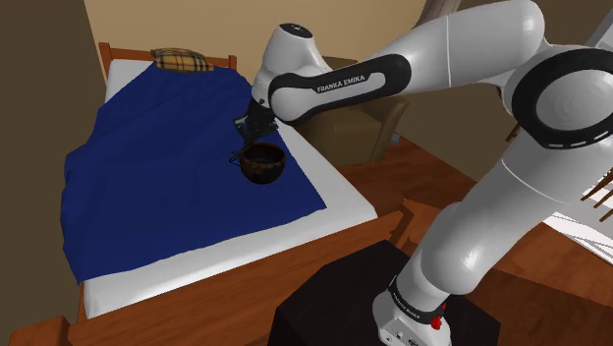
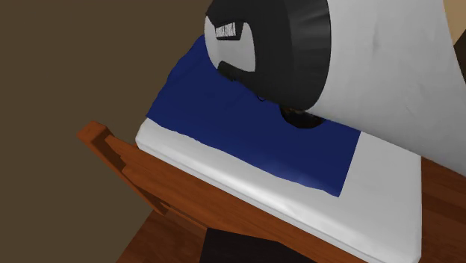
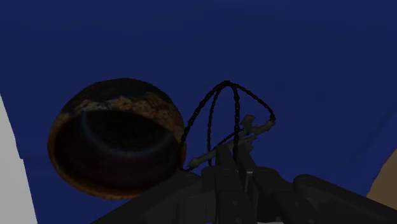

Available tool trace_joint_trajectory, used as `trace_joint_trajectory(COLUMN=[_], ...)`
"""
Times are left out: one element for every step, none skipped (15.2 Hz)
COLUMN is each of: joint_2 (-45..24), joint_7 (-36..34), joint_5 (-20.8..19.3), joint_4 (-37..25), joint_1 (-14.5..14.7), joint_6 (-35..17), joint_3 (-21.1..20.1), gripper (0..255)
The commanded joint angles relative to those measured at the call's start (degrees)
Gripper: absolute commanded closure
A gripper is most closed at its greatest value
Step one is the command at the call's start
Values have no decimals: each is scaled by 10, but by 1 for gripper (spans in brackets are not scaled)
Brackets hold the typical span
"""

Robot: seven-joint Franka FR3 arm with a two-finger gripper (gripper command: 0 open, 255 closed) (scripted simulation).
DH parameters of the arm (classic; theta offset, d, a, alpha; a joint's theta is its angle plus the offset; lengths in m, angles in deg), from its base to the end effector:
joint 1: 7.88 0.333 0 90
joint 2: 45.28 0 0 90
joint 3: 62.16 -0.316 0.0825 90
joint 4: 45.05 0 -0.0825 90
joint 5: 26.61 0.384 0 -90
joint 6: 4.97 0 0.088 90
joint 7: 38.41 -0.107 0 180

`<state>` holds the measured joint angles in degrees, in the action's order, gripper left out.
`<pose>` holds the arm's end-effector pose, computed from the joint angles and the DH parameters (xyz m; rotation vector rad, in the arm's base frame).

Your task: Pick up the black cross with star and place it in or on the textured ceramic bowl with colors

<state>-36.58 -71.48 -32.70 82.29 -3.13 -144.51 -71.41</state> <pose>0.5147 0.1306 0.4766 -3.0157 0.3972 -0.5761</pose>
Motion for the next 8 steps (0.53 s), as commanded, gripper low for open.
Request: trace_joint_trajectory(joint_2=[-9, -13, -18, -23, -29, -35, -42, -49], joint_7=[33, 50, 67, 84, 101, 118, 135, 151], joint_5=[9, 14, 19, 24, 30, 36, 41, 47], joint_4=[-8, -13, -18, -24, -31, -38, -47, -55], joint_1=[-9, -14, -19, -24, -29, -34, -39, -44], joint_6=[-3, -4, -4, -4, -4, -3, -2, -1], joint_3=[17, 26, 34, 43, 51, 59, 66, 74], gripper=[255, 255, 255, 255, 255, 255, 255, 255])
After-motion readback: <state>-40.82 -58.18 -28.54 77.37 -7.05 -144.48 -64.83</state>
